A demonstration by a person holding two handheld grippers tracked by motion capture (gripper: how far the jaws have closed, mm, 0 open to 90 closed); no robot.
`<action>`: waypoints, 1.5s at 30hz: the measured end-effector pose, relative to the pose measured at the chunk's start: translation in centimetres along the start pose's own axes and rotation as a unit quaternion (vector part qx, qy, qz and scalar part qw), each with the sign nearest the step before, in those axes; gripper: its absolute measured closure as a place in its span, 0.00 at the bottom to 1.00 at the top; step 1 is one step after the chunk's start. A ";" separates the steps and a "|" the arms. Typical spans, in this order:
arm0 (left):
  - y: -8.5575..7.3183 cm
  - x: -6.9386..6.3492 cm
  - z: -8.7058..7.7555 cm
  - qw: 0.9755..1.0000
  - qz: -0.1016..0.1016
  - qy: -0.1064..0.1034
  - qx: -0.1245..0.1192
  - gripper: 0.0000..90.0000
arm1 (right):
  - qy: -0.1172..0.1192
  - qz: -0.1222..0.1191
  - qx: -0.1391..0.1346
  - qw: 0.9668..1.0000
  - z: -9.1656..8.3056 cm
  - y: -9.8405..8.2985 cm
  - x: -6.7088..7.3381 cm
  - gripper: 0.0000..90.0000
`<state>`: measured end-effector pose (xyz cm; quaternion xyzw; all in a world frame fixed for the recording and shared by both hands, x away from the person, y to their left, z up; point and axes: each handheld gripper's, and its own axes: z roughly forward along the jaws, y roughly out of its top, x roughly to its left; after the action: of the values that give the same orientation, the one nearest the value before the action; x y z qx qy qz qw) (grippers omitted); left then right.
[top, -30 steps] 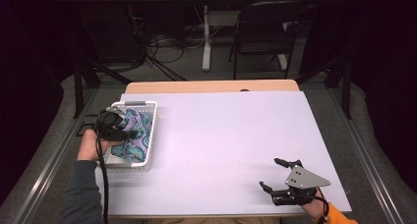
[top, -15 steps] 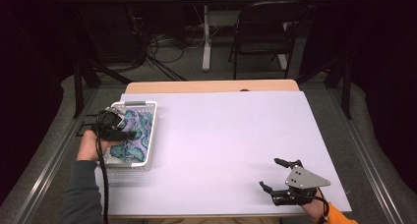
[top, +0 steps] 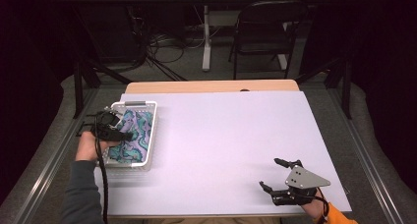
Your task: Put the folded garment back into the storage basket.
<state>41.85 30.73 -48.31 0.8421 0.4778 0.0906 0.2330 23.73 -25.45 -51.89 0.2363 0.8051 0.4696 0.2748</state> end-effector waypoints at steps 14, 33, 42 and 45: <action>-0.1 0.4 0.2 0.999 -0.022 0.032 0.031 0.74 | 0.000 0.000 0.000 1.000 0.0 0.0 0.0 0.16; -0.1 0.6 -0.4 0.996 -0.038 0.077 0.025 0.61 | -0.001 0.003 -0.002 1.000 0.0 0.0 0.0 0.16; 0.3 0.1 -1.9 0.994 -0.040 0.104 -0.025 0.47 | -0.002 0.004 -0.002 1.000 -0.1 0.0 0.0 0.16; 0.6 -0.1 -2.2 0.993 -0.040 0.099 -0.040 0.40 | -0.003 0.005 -0.002 1.000 -0.1 0.0 -0.1 0.16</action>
<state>41.37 31.04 -46.11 0.7994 0.5275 0.1837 0.2215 23.71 -25.56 -51.86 0.2408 0.8024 0.4716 0.2753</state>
